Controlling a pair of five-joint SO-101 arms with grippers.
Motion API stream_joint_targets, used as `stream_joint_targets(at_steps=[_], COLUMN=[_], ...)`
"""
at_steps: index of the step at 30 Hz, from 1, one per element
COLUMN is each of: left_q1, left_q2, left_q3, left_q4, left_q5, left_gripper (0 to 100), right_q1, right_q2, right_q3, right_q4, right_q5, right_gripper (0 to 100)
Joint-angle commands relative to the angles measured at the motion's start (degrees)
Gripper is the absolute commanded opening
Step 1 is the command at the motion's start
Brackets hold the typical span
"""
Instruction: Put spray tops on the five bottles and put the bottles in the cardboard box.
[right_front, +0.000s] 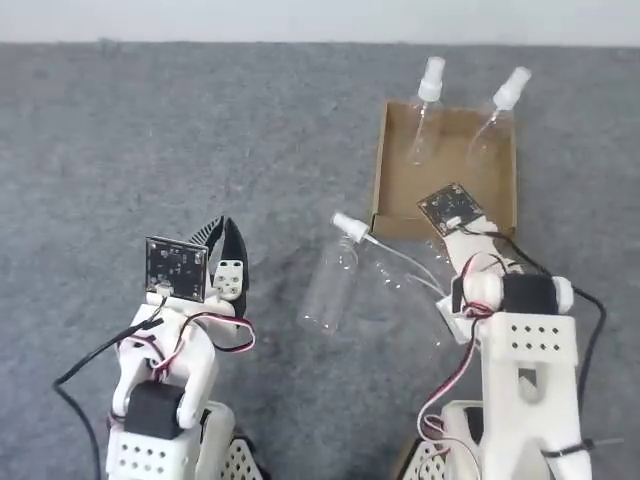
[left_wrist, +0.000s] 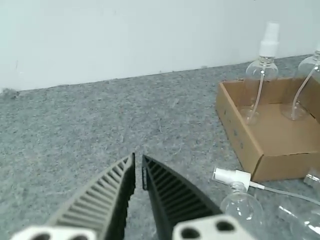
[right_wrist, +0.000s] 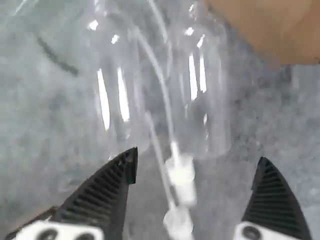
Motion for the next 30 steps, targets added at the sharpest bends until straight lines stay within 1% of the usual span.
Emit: stream_joint_targets(at_steps=[1, 10, 15, 17, 21, 26, 28, 30], left_q1=[-0.2, -0.2, -0.2, -0.2, -0.2, -0.2, -0.2, -0.2], left_q2=[-0.7, -0.7, -0.7, -0.7, -0.7, -0.7, -0.7, -0.7], left_q3=[-0.3, -0.3, -0.3, -0.3, -0.3, -0.3, -0.3, -0.3], left_q4=[-1.6, -1.5, -1.5, -1.5, -1.5, -1.4, -1.4, -1.4], left_q5=[-0.1, -0.1, -0.1, -0.1, -0.1, -0.1, -0.1, -0.1], left_gripper=[1, 1, 1, 1, 1, 1, 1, 1], right_q1=[-1.5, -0.4, -0.3, 0.8, 6.4, 14.3, 17.7, 22.4], right_q2=[1.8, 19.1, 23.7, 25.1, 26.9, 28.8, 28.7, 28.4], right_q3=[0.6, 0.8, 0.8, 0.8, 0.8, 0.9, 0.9, 0.9], right_q4=[-8.2, -23.3, -26.9, -27.9, -29.7, -31.6, -31.6, -31.2], right_q5=[0.9, 1.2, 1.2, 1.2, 1.4, 6.2, 7.7, 10.6], right_gripper=[29.6, 29.7, 29.6, 29.6, 28.1, 11.3, 7.8, 8.0])
